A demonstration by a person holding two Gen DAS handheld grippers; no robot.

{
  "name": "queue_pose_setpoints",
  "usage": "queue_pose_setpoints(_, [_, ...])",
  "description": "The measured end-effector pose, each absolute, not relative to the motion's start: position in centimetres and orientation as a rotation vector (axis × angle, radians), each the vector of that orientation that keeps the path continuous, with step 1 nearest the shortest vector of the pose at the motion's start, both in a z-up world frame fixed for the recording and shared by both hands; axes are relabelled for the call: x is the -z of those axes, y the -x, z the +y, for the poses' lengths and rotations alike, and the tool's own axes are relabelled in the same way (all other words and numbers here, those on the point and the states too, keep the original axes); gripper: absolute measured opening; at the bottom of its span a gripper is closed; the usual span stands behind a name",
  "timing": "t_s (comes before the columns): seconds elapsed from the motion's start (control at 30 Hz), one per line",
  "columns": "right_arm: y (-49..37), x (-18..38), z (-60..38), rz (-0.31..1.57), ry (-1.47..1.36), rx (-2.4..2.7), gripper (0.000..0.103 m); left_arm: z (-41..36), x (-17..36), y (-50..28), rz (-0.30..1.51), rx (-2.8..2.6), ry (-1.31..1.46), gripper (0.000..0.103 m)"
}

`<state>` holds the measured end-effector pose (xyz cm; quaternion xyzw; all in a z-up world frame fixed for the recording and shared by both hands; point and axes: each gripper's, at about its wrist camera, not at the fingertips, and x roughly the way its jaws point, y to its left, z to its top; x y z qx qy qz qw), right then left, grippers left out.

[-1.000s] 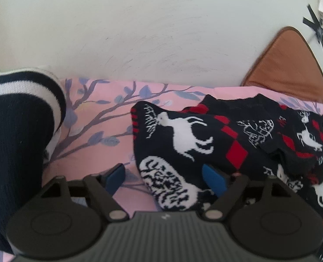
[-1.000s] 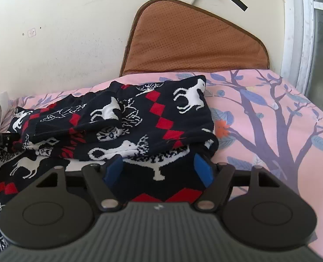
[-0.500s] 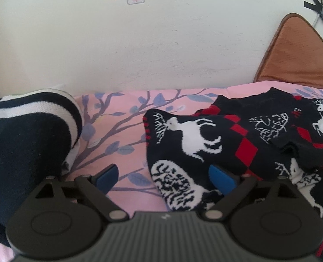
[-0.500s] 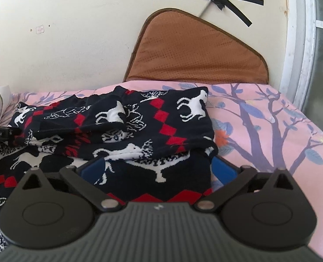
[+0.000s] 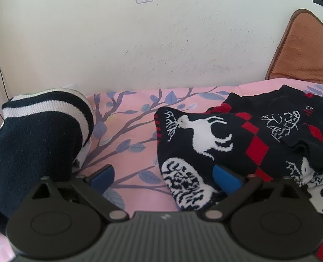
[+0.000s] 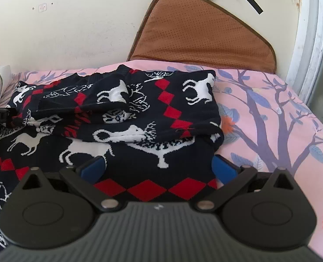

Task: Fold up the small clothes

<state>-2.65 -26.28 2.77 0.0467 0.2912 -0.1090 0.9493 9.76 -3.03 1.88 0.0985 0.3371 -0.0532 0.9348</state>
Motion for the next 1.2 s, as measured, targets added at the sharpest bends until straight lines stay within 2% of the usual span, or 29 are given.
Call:
queue_pose_setpoints(0.67, [2.5,-2.7,-26.7,0.610,-0.134,0.238,0.103,-2.6,-2.2,-9.3,0.655,0.167,-0.173,0.100])
queue_pose_setpoints(0.97, [2.4,-2.6,-26.9,0.604,-0.128,0.254,0.103,-1.7,-3.0,-7.2,0.534,0.122,-0.149,0.101])
queue_pose_setpoints(1.2, [2.1,-2.7,-27.2,0.605,-0.132,0.250,0.103,-0.2,-3.1,-3.8,0.566,0.178,-0.146,0.102])
